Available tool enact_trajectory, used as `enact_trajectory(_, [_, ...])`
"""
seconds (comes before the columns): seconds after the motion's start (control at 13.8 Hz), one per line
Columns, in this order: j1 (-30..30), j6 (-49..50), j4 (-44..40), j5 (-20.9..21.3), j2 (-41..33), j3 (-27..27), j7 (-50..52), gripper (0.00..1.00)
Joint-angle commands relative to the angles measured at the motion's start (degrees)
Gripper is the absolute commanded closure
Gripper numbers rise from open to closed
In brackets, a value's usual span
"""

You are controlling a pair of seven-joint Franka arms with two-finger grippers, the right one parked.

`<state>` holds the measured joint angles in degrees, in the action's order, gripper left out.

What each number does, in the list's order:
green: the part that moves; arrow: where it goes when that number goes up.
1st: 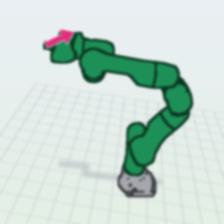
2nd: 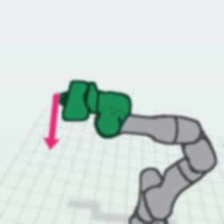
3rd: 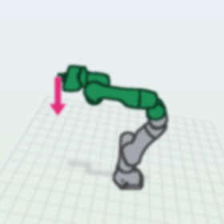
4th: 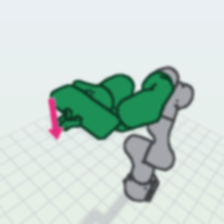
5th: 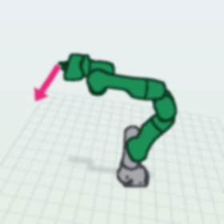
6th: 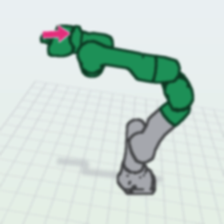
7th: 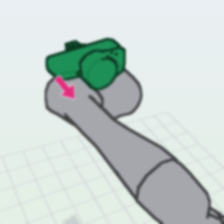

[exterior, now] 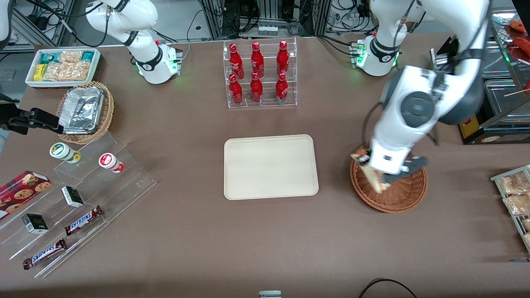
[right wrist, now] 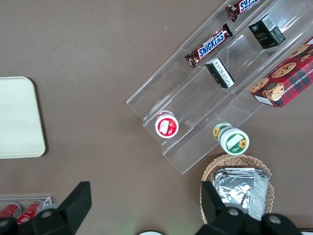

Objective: Place sandwich from basket to tray
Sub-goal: 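Lift the sandwich and carry it over the cream tray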

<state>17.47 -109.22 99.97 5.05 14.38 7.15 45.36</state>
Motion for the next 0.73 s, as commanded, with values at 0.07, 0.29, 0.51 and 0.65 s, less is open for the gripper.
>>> enact_trajectory(0.07, [7.3,-0.2,-4.1,-3.2,5.2,-0.6,-3.0,1.0])
enact_trajectory(0.29, [13.9,-3.2,-9.5,-3.3,12.1,-0.7,-0.6,1.0])
enact_trajectory(0.51, [17.9,-8.5,-12.7,-3.2,17.5,-0.6,0.7,1.0])
enact_trajectory(0.65, [20.1,-13.6,-12.9,-2.9,20.0,-0.7,0.3,1.0])
